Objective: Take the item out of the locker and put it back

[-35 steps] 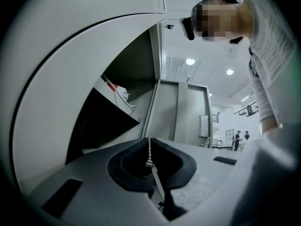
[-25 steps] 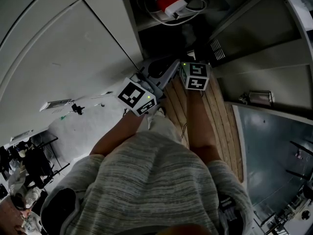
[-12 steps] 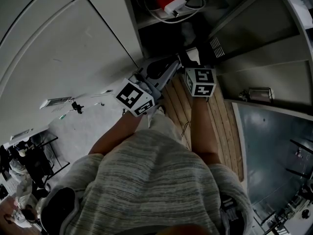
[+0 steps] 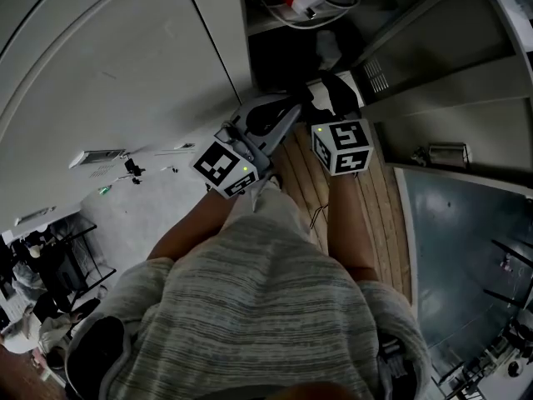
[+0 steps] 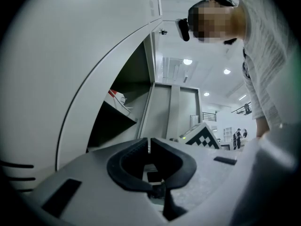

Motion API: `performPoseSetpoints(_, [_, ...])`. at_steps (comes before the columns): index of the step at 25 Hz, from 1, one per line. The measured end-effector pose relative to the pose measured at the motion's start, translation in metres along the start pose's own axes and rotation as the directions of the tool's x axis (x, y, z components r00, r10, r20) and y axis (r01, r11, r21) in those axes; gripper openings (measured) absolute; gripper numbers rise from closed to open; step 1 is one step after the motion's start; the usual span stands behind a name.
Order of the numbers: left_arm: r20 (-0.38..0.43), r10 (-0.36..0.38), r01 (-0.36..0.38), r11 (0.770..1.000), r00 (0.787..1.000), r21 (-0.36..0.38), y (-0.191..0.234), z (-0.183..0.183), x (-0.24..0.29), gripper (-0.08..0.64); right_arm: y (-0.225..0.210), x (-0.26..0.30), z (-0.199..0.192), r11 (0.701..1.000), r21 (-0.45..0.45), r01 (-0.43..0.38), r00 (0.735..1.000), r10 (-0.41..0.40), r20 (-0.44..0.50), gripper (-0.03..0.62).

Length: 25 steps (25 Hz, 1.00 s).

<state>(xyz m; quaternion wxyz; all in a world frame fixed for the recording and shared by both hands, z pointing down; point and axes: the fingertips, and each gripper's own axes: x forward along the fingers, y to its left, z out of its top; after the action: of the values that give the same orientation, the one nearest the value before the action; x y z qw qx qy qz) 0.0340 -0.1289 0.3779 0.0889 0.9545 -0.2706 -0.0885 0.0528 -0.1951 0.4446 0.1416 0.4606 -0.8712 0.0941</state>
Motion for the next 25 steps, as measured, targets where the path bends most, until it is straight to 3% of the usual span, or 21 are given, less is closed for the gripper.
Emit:
performPoseSetpoints(7, [0.002, 0.043, -0.043, 0.998, 0.999, 0.043, 0.003, 0.002, -0.013, 0.012, 0.017, 0.036, -0.01, 0.996, -0.005, -0.086, 0.98, 0.084, -0.182, 0.285])
performPoseSetpoints(10, [-0.001, 0.073, -0.073, 0.996, 0.997, 0.044, 0.01, 0.0, -0.02, 0.012, 0.019, 0.049, -0.023, 0.993, -0.016, -0.116, 0.957, 0.107, -0.27, 0.287])
performPoseSetpoints(15, [-0.004, 0.11, -0.11, 0.993, 0.994, 0.044, 0.019, -0.001, -0.025, 0.012, 0.021, 0.067, -0.04, 0.994, -0.015, -0.107, 0.925, 0.094, -0.367, 0.285])
performPoseSetpoints(18, [-0.003, 0.1, -0.1, 0.994, 0.995, 0.043, 0.019, -0.002, -0.025, 0.012, 0.018, 0.071, -0.042, 0.995, 0.0, -0.096, 0.922, 0.089, -0.377, 0.285])
performPoseSetpoints(25, [-0.013, 0.063, -0.063, 0.997, 0.998, 0.049, 0.007, -0.004, -0.019, 0.012, 0.011, 0.07, -0.036, 0.995, 0.077, -0.061, 0.958, 0.08, -0.274, 0.234])
